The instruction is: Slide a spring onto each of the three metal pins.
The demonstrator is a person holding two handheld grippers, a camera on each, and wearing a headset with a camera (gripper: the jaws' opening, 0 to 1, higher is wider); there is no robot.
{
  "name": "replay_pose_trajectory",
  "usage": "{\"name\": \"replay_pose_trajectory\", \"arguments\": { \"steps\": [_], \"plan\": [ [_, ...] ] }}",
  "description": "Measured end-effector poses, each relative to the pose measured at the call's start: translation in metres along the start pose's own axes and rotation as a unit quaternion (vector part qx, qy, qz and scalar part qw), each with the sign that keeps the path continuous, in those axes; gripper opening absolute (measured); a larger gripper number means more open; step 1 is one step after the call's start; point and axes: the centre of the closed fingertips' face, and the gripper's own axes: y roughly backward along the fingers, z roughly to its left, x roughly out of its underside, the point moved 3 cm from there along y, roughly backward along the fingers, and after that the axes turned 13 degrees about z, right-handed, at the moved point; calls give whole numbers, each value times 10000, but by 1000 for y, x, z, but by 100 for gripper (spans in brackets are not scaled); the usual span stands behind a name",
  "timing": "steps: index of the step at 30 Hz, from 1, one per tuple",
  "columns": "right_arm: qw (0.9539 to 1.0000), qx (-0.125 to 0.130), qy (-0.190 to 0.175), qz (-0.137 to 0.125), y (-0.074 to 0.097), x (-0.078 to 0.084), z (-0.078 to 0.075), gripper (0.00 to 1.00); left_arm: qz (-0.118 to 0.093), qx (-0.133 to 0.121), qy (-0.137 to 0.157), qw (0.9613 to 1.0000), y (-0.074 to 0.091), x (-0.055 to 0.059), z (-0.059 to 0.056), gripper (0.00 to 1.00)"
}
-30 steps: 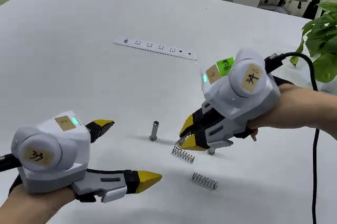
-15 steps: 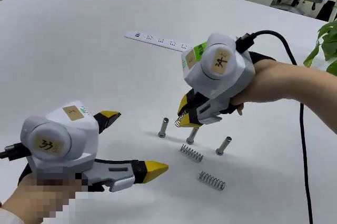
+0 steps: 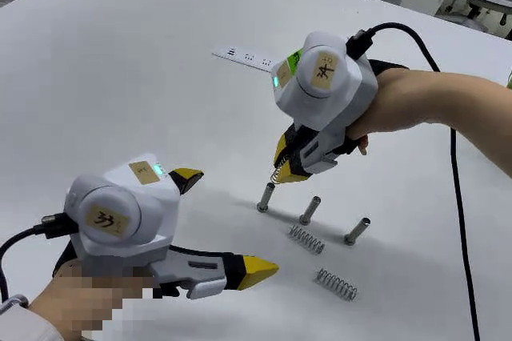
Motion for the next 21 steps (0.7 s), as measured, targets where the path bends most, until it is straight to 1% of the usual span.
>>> {"name": "replay_pose_trajectory", "arguments": {
  "steps": [3,6,9,13,21],
  "plan": [
    [9999,-61,66,66,-2,-1,2,13,1,30,23,10000,0,0,-1,96],
    [9997,-104,133,149,-7,-1,0,13,-7,17,7,10000,-1,-1,-2,97],
    [9997,-130,152,168,-7,-2,1,13,-9,-41,-8,10000,-1,-2,-1,100],
    [9995,-141,179,204,-9,-2,1,13,-30,-82,15,10000,0,-2,2,100],
    [9990,-154,266,323,-12,0,1,13,-6,-90,30,10000,1,-1,1,100]
  ]
}}
